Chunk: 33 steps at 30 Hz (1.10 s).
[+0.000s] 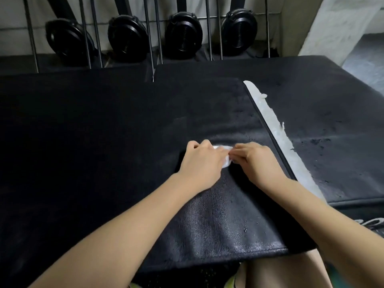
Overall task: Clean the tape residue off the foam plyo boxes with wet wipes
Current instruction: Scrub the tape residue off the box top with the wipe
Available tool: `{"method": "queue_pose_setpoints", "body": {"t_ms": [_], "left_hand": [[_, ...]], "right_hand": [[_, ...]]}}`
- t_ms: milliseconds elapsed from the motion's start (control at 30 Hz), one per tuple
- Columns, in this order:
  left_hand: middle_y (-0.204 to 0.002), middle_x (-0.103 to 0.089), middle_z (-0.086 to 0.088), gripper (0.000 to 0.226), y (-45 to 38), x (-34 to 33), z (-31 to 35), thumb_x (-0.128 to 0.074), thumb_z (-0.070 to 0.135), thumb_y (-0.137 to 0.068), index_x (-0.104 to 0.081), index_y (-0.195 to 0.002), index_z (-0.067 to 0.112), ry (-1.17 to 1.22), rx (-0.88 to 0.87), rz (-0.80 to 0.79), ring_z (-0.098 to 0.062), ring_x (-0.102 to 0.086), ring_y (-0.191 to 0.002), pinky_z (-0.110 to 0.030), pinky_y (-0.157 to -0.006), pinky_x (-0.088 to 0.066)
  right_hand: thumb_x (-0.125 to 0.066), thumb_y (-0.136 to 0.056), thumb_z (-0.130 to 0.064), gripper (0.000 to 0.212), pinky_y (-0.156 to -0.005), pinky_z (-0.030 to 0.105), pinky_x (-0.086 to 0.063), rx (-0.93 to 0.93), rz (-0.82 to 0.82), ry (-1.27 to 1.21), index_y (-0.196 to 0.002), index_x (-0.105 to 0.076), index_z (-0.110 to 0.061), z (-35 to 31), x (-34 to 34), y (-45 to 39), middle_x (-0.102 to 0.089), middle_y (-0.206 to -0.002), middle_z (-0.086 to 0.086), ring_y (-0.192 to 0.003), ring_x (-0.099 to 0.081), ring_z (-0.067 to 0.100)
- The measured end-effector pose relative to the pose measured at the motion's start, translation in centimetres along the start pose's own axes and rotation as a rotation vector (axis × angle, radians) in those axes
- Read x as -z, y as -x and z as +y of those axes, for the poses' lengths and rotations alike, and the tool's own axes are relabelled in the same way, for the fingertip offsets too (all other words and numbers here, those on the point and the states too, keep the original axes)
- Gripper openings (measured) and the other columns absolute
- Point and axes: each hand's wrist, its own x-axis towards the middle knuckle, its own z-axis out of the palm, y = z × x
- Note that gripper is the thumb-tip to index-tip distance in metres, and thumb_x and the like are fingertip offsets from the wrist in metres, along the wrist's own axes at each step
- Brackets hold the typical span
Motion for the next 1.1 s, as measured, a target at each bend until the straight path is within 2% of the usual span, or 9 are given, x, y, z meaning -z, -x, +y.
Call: {"method": "queue_pose_setpoints", "body": {"t_ms": [100, 233, 333, 400, 533, 633, 800, 900, 1100], "left_hand": [[-0.069, -0.034, 0.012, 0.029, -1.7, 0.3, -0.1, -0.045, 0.022, -0.099, -0.059, -0.123, 0.032, -0.012, 0.055, -0.016, -0.017, -0.044, -0.093, -0.039, -0.092, -0.034], [-0.064, -0.024, 0.014, 0.032, -0.2, 0.2, 0.4, -0.049, 0.021, -0.099, -0.066, -0.121, 0.036, 0.012, 0.016, -0.013, -0.016, -0.031, -0.080, -0.035, -0.082, -0.031], [-0.069, -0.038, 0.012, 0.027, 3.5, 0.4, 1.9, -0.050, 0.026, -0.099, -0.068, -0.117, 0.035, 0.059, -0.055, -0.019, -0.020, -0.042, -0.078, -0.039, -0.082, -0.037], [-0.073, -0.051, 0.002, 0.021, 6.9, 0.3, 3.4, -0.052, 0.026, -0.093, -0.069, -0.104, 0.029, -0.012, -0.122, 0.001, -0.021, -0.036, -0.069, -0.037, -0.073, -0.034], [-0.063, -0.050, 0.006, 0.013, 13.1, 0.3, 5.7, -0.060, 0.016, -0.073, -0.061, -0.082, 0.026, 0.026, -0.267, 0.026, -0.019, -0.041, -0.060, -0.036, -0.065, -0.044], [-0.068, -0.050, 0.011, 0.023, 14.7, 0.4, 6.5, -0.041, 0.015, -0.076, -0.059, -0.083, 0.026, -0.020, -0.317, -0.004, -0.016, -0.045, -0.065, -0.037, -0.069, -0.045], [-0.066, -0.041, 0.014, 0.019, 10.9, -0.1, 4.9, -0.071, 0.024, -0.075, -0.062, -0.091, 0.026, -0.074, -0.223, 0.049, -0.014, -0.053, -0.074, -0.036, -0.073, -0.044], [-0.072, -0.056, 0.010, 0.019, 8.2, 0.1, 3.9, -0.057, 0.033, -0.093, -0.063, -0.111, 0.029, -0.114, -0.139, 0.024, -0.017, -0.055, -0.087, -0.039, -0.080, -0.042], [-0.059, -0.024, 0.008, 0.017, 10.7, 1.0, 5.9, -0.081, 0.029, -0.070, -0.068, -0.082, 0.026, -0.141, -0.159, 0.109, -0.016, -0.035, -0.057, -0.035, -0.061, -0.041]], "right_hand": [[-0.054, -0.084, -0.023, 0.021, -0.064, 0.041, -0.051, -0.068, -0.033, 0.034, -0.071, -0.069, -0.018, 1.0, -0.8, -2.6, -0.066, -0.077, -0.002, -0.072, -0.058, 0.026], [-0.059, -0.086, -0.025, 0.018, -0.068, 0.038, -0.050, -0.058, -0.053, 0.015, -0.076, -0.073, -0.023, -0.3, 0.4, -0.1, -0.068, -0.080, -0.006, -0.074, -0.059, 0.023], [-0.061, -0.090, -0.031, 0.018, -0.067, 0.037, -0.050, -0.017, -0.036, -0.041, -0.081, -0.075, -0.024, -2.6, 2.2, 4.7, -0.070, -0.083, -0.008, -0.070, -0.057, 0.019], [-0.064, -0.090, -0.033, 0.015, -0.067, 0.035, -0.051, -0.002, -0.029, -0.085, -0.085, -0.076, -0.026, -4.4, 3.1, 8.5, -0.071, -0.086, -0.012, -0.071, -0.057, 0.017], [-0.062, -0.097, -0.036, 0.016, -0.071, 0.027, -0.047, 0.039, -0.071, -0.158, -0.091, -0.074, -0.027, -7.1, 3.6, 15.2, -0.067, -0.091, -0.017, -0.071, -0.051, 0.008], [-0.060, -0.099, -0.035, 0.017, -0.074, 0.025, -0.044, 0.051, -0.056, -0.145, -0.091, -0.073, -0.027, -7.5, 3.3, 16.5, -0.066, -0.093, -0.018, -0.073, -0.050, 0.009], [-0.063, -0.094, -0.024, 0.015, -0.070, 0.027, -0.044, 0.013, 0.059, -0.080, -0.085, -0.075, -0.024, -6.1, 2.0, 12.4, -0.067, -0.083, -0.011, -0.069, -0.055, 0.015], [-0.051, -0.092, -0.028, 0.027, -0.064, 0.037, -0.049, -0.086, 0.074, -0.028, -0.077, -0.073, -0.020, -5.3, 1.5, 9.6, -0.065, -0.076, -0.006, -0.070, -0.056, 0.022], [-0.056, -0.092, -0.032, 0.024, -0.061, 0.038, -0.049, -0.087, 0.016, -0.049, -0.074, -0.071, -0.024, -6.7, 1.9, 12.4, -0.063, -0.075, -0.009, -0.065, -0.047, 0.017]]}}
